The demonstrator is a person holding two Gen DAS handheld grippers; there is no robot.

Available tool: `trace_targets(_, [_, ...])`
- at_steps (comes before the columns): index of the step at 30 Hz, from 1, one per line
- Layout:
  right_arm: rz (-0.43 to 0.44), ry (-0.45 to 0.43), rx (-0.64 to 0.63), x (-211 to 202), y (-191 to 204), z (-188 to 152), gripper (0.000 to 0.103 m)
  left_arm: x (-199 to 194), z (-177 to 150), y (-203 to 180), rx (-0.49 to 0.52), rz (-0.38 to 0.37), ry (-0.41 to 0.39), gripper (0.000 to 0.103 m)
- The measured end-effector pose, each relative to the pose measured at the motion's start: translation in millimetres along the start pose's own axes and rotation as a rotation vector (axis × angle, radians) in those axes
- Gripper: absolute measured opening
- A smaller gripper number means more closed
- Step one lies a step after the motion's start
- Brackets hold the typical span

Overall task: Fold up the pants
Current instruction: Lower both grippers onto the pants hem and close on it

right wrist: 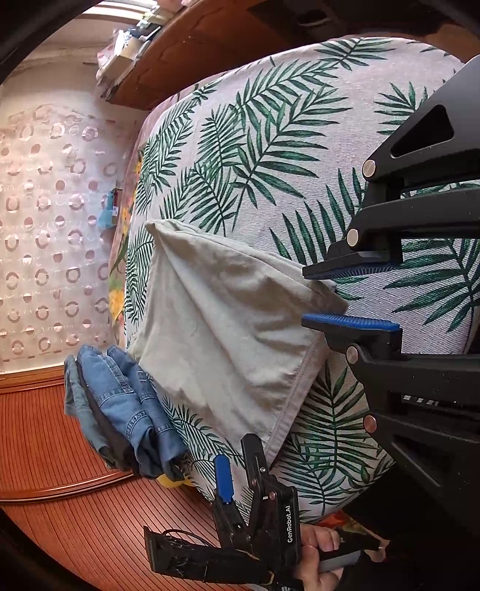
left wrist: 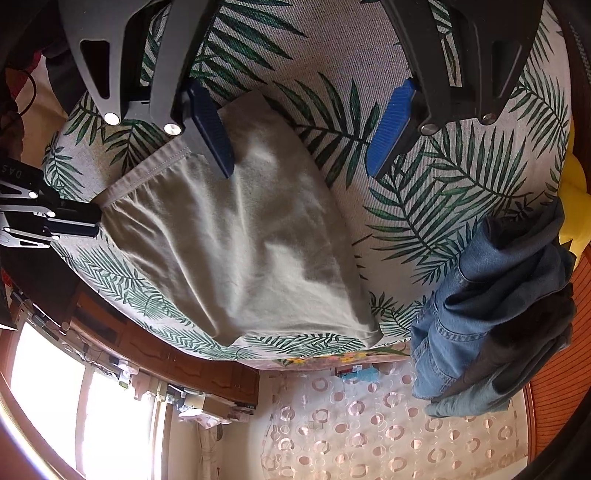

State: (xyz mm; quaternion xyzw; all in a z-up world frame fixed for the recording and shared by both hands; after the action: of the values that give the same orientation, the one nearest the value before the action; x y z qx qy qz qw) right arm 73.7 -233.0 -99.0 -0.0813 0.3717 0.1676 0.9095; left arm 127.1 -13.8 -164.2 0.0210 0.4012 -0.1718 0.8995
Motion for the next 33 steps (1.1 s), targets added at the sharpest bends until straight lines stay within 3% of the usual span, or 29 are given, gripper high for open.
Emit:
trace_targets(8, [-0.014, -0.018, 0.019, 4, -4, 2, 0.019, 2, -6, 3, -0.041, -0.014, -0.005, 0.076])
trace_targets(15, [-0.022, -0.047, 0.006, 12, -1, 3, 0.032, 2, -8, 4, -0.042, -0.004, -0.012, 0.077])
trace_targets(24, [-0.006, -0.031, 0.029, 24, -1, -2, 0.033, 1, -8, 5, -0.051, -0.005, -0.001, 0.077])
trace_targets(30, [0.009, -0.026, 0.033, 22, -2, -5, 0.033, -7, -13, 8, -0.068, -0.045, -0.012, 0.077])
trace_targets(31, [0.009, -0.024, 0.035, 22, -2, -5, 0.033, -8, -15, 8, -0.072, -0.051, -0.015, 0.076])
trace_targets(33, [0.01, -0.024, 0.034, 20, 0, -7, 0.033, -11, -16, 7, -0.074, -0.071, -0.022, 0.065])
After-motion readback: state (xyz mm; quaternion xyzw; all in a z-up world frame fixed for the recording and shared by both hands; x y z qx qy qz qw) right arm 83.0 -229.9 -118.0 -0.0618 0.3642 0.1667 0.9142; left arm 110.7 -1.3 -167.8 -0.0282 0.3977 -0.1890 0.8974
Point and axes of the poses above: each gripper's, at about its wrist camera, not at the fingertips, and x roughly the way its jaws point, y to its left, z to its top, the point moved 6 cm from there along x, roughly the way its jaws point, and after that the axes turned 6 degrees about -z, right-handed, at the moved point
